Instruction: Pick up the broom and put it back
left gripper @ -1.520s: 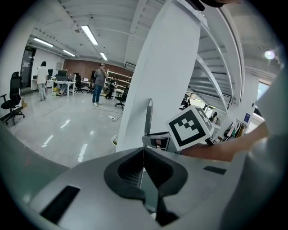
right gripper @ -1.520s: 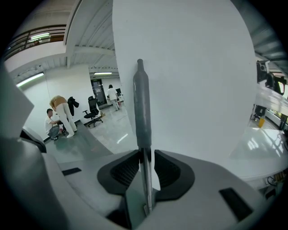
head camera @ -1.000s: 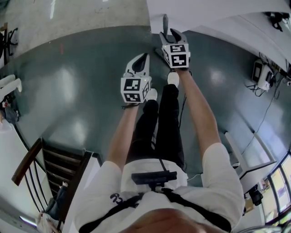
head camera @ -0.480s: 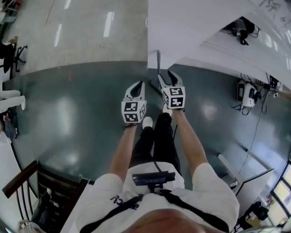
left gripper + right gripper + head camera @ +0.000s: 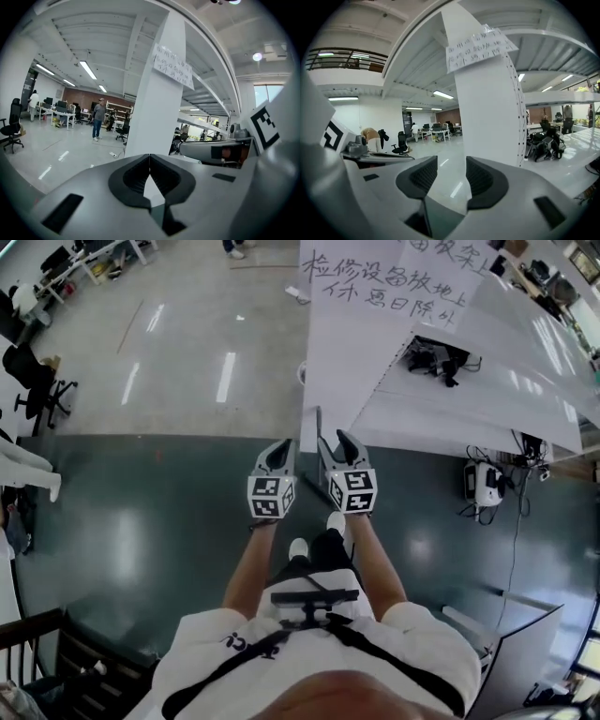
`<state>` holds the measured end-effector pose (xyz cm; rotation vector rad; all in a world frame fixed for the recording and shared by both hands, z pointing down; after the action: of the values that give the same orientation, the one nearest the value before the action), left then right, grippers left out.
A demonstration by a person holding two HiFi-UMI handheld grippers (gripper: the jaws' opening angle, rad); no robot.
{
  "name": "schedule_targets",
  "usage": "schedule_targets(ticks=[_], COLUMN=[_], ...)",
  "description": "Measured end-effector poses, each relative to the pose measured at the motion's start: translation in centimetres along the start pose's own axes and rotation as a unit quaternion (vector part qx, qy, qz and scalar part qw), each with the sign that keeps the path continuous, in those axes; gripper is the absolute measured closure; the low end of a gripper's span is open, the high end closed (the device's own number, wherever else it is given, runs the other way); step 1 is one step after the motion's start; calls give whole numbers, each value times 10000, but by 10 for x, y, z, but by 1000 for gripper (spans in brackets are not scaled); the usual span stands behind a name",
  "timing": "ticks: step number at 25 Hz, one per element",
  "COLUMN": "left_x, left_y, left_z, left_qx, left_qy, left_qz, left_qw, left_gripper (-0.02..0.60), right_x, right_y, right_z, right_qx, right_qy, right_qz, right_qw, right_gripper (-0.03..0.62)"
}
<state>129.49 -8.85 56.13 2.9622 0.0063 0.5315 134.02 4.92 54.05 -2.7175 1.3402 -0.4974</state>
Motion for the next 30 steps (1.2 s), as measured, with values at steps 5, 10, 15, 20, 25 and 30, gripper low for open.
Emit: schedule_targets(ticks=[5, 10, 15, 20, 25, 30], left_x=[-42, -81, -107, -122, -125, -128], left_y=[-11, -24, -41, -58, -59, -62], left_z=[59, 88, 97, 102, 99, 92], left_qx=[109, 185, 272, 400, 388, 377], left_qy=[-553, -881, -1087, -1292, -1300, -1239], left_qz=[-60, -177, -219, -256, -204, -247], left_qw=[9984, 9958, 9935, 9905, 9905, 9913], left_gripper=[569, 569, 569, 569, 569, 569], right_x=[-42, -81, -104, -115, -120, -128], right_y=[42, 70, 80, 85, 89, 83], right_z=[60, 95, 102, 101, 99, 97], right_qx=[-381, -478, -496, -504, -469, -404], right_qy=[-602, -1121, -1284, -1391, -1451, -1503], right_qz=[45, -48, -293, -556, -563, -680], right_qw=[9975, 9925, 9900, 9874, 9867, 9855], right_gripper=[484, 570, 588, 588, 588, 588])
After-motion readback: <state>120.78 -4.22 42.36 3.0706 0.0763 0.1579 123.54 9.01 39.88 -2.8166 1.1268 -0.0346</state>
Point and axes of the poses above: the fingertips, and each gripper's own axes: x forward along the fingers, y to its left, z out of its top, the point moved 5 cm from there along -x, backward along the fingers, and after that the axes turned 12 degrees about z, right-handed, at the moved point
